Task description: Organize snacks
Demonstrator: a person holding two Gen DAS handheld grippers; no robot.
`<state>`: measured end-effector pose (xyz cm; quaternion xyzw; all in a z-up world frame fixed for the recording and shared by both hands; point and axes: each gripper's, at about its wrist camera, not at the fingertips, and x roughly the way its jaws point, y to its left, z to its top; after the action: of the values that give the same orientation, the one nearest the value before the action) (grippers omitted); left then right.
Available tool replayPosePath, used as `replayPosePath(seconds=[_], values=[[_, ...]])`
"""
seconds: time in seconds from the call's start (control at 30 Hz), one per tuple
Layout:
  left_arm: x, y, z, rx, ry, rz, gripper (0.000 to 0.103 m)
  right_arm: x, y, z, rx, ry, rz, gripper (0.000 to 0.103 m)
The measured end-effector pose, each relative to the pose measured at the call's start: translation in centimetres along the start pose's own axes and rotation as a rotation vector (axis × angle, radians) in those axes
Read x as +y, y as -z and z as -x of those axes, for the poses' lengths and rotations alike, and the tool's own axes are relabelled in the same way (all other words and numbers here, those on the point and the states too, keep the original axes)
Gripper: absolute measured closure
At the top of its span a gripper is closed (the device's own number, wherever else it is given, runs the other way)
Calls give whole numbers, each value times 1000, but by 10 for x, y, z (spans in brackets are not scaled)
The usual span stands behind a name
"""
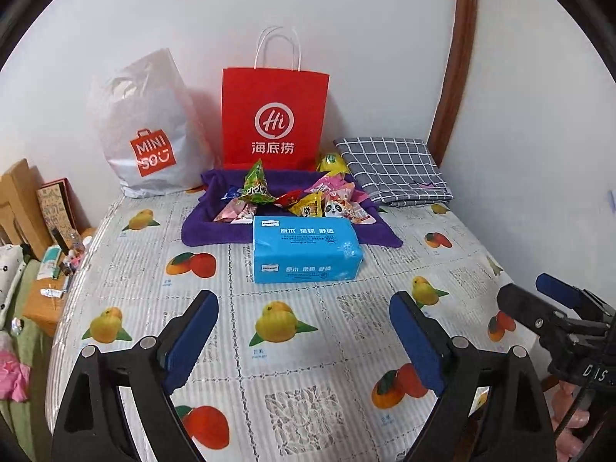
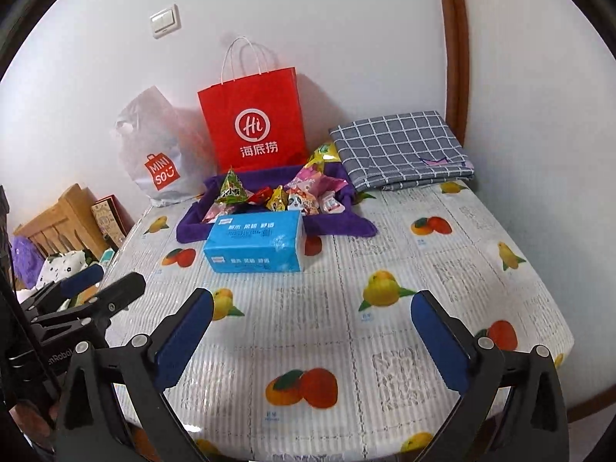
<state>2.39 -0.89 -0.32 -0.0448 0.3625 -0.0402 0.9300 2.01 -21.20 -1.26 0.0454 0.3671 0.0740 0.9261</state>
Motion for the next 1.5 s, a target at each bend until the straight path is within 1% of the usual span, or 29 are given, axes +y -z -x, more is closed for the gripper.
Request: replayPosePath(seconds=[0.1,0.2,0.47,1.5], values=[[-7,4,8,-13,-12,-15,13,-2,7,7,-6,-5,-5,2],[-9,7,11,-15,-8,-15,13,-1,12,12,-10,4,5,2],[-10,9,13,-13,-8,-8,13,-7,16,20,-23,8,-7,2],[-12,14,20,-17,-13,-21,13,-5,18,23,-29,13,-6,2]])
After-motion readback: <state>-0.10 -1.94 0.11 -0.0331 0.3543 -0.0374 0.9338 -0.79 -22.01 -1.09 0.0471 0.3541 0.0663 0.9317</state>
